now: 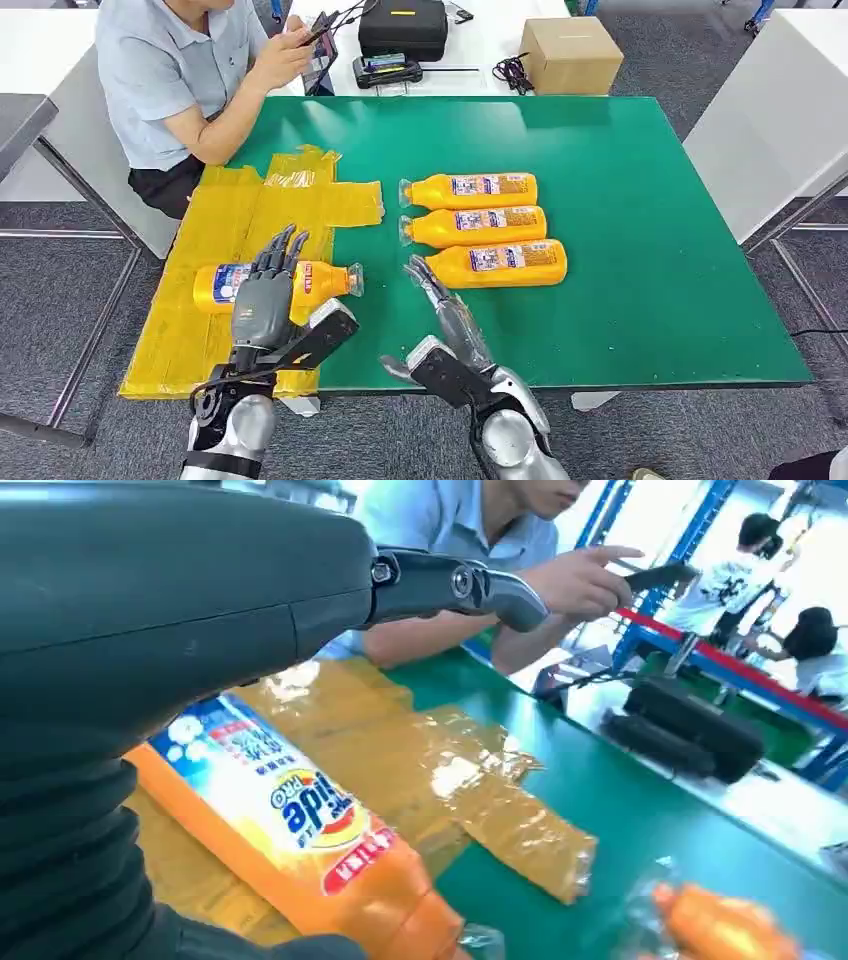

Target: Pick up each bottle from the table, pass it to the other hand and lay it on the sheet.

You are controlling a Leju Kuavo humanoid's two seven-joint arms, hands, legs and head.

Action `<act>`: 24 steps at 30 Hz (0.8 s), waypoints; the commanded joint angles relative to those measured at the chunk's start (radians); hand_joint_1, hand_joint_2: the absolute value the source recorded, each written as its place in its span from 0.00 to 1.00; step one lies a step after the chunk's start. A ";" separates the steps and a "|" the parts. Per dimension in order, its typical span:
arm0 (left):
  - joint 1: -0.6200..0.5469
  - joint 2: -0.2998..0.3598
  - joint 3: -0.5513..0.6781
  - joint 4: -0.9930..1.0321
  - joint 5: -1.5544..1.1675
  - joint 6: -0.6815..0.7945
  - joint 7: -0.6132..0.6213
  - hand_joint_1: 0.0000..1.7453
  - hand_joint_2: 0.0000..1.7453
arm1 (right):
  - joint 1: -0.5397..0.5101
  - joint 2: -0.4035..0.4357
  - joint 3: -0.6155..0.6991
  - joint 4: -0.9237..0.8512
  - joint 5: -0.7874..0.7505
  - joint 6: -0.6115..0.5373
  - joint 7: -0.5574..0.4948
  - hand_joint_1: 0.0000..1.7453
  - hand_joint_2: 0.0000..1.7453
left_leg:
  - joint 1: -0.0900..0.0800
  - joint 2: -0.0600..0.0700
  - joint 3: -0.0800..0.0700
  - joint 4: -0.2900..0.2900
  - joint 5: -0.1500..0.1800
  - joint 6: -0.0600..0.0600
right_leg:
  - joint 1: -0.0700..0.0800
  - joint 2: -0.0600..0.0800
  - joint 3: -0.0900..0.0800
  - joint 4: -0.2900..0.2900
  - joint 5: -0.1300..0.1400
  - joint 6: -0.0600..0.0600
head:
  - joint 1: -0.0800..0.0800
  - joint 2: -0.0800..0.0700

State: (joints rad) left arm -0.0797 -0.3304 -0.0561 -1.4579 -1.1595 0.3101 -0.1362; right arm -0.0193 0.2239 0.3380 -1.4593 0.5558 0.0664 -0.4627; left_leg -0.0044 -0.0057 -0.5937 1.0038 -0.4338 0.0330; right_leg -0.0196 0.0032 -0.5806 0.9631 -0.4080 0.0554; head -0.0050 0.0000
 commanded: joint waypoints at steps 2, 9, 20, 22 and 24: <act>0.051 -0.019 0.031 -0.060 0.331 -0.103 -0.068 0.00 1.00 | 0.055 -0.045 -0.076 -0.216 0.275 -0.221 -0.002 0.00 1.00 | 0.000 0.000 0.002 0.001 -0.002 -0.001 | 0.001 0.000 0.002 0.000 -0.001 -0.002 | 0.000 0.000; 0.083 -0.019 0.005 -0.122 0.409 -0.113 -0.101 0.00 1.00 | 0.016 -0.116 -0.169 -0.103 0.436 -0.313 0.018 0.00 1.00 | 0.000 -0.001 0.002 0.000 -0.001 -0.001 | 0.000 -0.002 0.003 -0.001 -0.001 -0.002 | 0.000 0.000; 0.209 -0.019 -0.057 -0.325 0.712 -0.232 -0.134 0.00 1.00 | -0.018 -0.170 -0.244 -0.025 0.579 -0.335 0.080 0.00 1.00 | 0.000 0.001 0.001 0.000 -0.001 -0.001 | 0.000 0.000 0.002 -0.001 0.000 -0.001 | 0.000 0.000; 0.209 -0.019 -0.057 -0.325 0.712 -0.232 -0.134 0.00 1.00 | -0.018 -0.170 -0.244 -0.025 0.579 -0.335 0.080 0.00 1.00 | 0.000 0.001 0.002 0.000 -0.001 -0.001 | 0.000 0.000 0.003 -0.001 -0.001 -0.002 | 0.000 0.000; 0.205 -0.019 -0.075 -0.304 0.745 -0.254 -0.131 0.00 1.00 | -0.026 -0.177 -0.242 0.000 0.594 -0.343 0.086 0.00 1.00 | 0.000 0.001 0.002 0.000 -0.001 -0.001 | 0.000 0.000 0.003 -0.001 -0.001 -0.002 | 0.000 0.000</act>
State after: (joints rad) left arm 0.1032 -0.3521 -0.0831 -1.7372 -0.4758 0.0966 -0.2728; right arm -0.0024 0.0874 0.1225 -1.5606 1.1199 -0.2606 -0.3899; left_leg -0.0051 -0.0055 -0.5941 1.0039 -0.4342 0.0332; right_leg -0.0202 0.0033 -0.5807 0.9629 -0.4080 0.0556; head -0.0050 0.0000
